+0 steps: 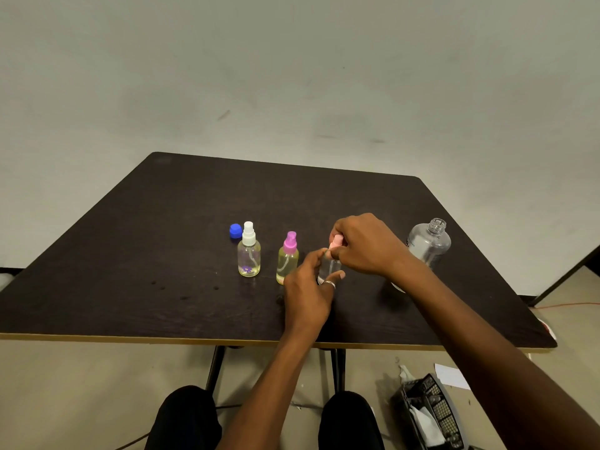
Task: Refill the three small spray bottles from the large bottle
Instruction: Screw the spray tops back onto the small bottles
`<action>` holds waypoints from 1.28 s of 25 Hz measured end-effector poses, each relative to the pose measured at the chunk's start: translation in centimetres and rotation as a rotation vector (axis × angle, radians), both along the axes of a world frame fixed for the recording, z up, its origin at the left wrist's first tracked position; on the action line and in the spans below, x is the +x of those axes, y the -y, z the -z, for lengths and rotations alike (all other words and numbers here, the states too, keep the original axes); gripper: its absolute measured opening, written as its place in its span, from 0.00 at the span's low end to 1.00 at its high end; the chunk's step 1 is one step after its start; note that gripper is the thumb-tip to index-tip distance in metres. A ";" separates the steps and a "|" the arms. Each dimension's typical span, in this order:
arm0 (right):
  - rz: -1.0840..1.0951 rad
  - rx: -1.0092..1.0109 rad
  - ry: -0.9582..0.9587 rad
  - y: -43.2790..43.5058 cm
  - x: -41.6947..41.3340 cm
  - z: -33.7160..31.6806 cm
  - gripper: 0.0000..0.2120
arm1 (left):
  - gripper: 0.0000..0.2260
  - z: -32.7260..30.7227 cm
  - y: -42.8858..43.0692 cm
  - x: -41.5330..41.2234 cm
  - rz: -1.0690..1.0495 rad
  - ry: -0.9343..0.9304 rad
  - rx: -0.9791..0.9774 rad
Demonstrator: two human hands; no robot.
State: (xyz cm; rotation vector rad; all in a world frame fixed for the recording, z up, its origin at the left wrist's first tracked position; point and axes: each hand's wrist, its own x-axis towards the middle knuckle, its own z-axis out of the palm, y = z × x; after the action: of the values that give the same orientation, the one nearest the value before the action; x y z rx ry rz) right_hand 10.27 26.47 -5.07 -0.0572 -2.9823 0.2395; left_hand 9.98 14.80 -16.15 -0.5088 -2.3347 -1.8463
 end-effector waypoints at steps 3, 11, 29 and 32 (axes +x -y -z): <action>0.037 0.003 -0.014 0.5 0.3 0.1 0.06 | 0.20 -0.1 0.0 0.1 -0.003 0.006 -0.010; 0.083 0.019 -0.012 1.2 0.9 0.2 0.11 | 0.25 -0.9 0.7 1.6 -0.007 -0.020 -0.069; -0.292 -0.055 -0.036 9.9 -6.8 -5.0 0.09 | 0.09 -0.8 13.0 -1.7 0.046 0.092 -0.136; -0.365 0.008 0.111 12.1 -11.0 -5.5 0.09 | 0.10 -0.1 13.6 -1.9 0.044 0.054 -0.144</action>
State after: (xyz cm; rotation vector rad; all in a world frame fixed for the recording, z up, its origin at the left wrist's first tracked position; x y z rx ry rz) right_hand -0.70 14.36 0.38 0.4927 -3.0831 0.2722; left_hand 8.05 1.15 -16.10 -0.5371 -2.5246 -1.7399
